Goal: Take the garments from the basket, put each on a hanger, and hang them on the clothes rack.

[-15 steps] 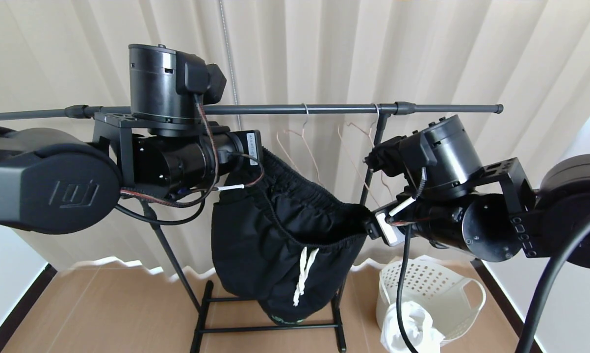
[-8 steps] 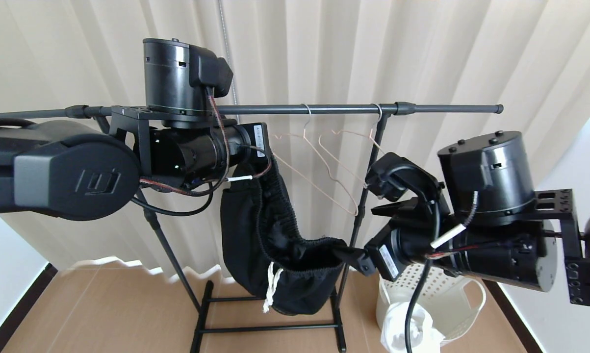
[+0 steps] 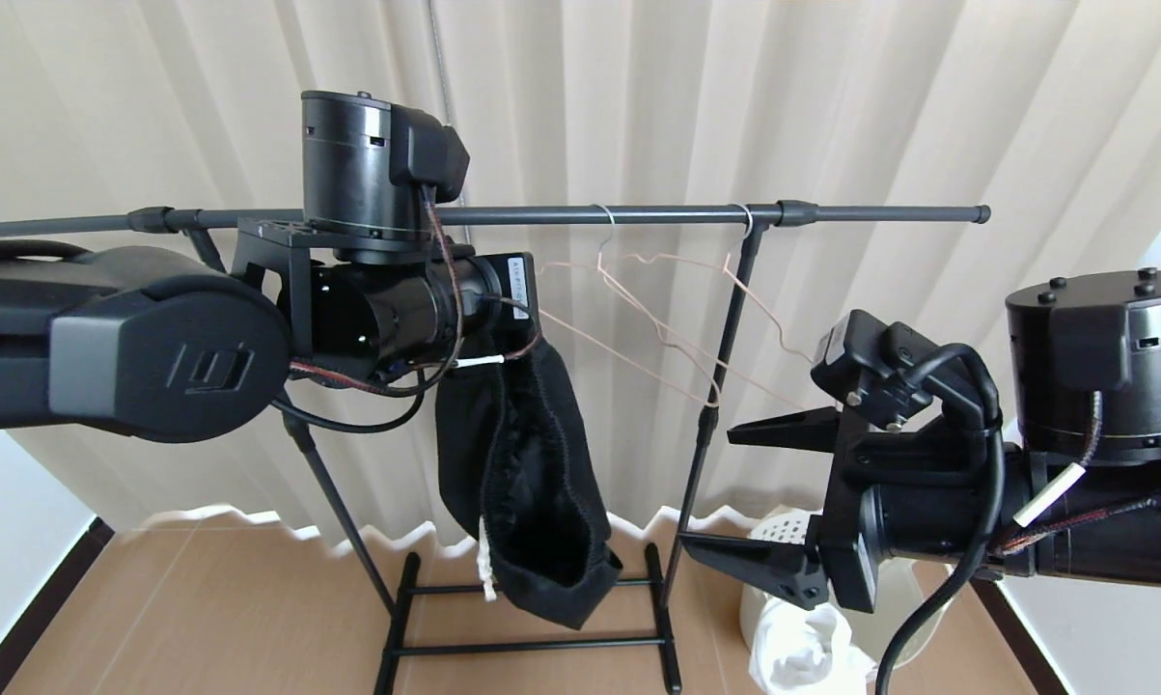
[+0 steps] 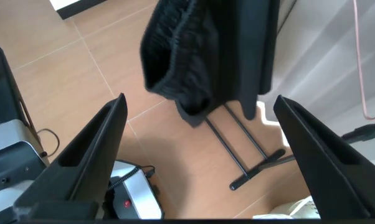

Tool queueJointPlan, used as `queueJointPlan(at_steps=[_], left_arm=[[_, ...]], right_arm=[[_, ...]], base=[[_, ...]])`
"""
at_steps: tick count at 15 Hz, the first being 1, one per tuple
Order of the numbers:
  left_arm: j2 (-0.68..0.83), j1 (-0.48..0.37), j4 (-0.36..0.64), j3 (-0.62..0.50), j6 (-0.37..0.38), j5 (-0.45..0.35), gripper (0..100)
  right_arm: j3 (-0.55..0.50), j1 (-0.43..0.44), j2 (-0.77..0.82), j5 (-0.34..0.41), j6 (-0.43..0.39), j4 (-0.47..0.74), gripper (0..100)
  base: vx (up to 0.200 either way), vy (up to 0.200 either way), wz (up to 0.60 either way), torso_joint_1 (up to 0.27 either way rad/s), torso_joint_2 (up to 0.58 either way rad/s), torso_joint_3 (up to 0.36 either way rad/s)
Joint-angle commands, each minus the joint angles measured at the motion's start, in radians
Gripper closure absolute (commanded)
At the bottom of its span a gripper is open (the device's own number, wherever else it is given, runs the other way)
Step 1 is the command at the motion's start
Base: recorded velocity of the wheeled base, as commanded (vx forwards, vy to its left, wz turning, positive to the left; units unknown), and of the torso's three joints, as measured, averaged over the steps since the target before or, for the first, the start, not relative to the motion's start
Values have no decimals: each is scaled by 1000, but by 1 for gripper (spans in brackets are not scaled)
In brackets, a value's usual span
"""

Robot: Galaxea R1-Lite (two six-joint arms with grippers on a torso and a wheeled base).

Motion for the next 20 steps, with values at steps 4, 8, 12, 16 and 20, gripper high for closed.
queueJointPlan(at_steps=[4, 8, 12, 16, 20], left_arm=[[-7, -69, -1, 15, 1, 14, 100], [-7, -78, 1, 19, 1, 28, 100], [-15, -91, 1, 19, 1, 28, 100], [-22, -92, 1, 19, 1, 28, 100], [-44, -91, 1, 36, 1, 28, 100]], right_arm=[[2, 59, 81, -16, 10, -103, 0], [-6, 162, 121, -149, 133, -172, 0], [-6, 165, 233, -274, 130, -241, 0], [-15, 165, 327, -356, 104, -261, 0], [-13, 160, 377, -398, 81, -327, 0]], base=[[0, 0, 0, 0, 0, 0], [0, 0, 0, 0, 0, 0], [0, 0, 0, 0, 0, 0], [0, 0, 0, 0, 0, 0], [0, 0, 0, 0, 0, 0]])
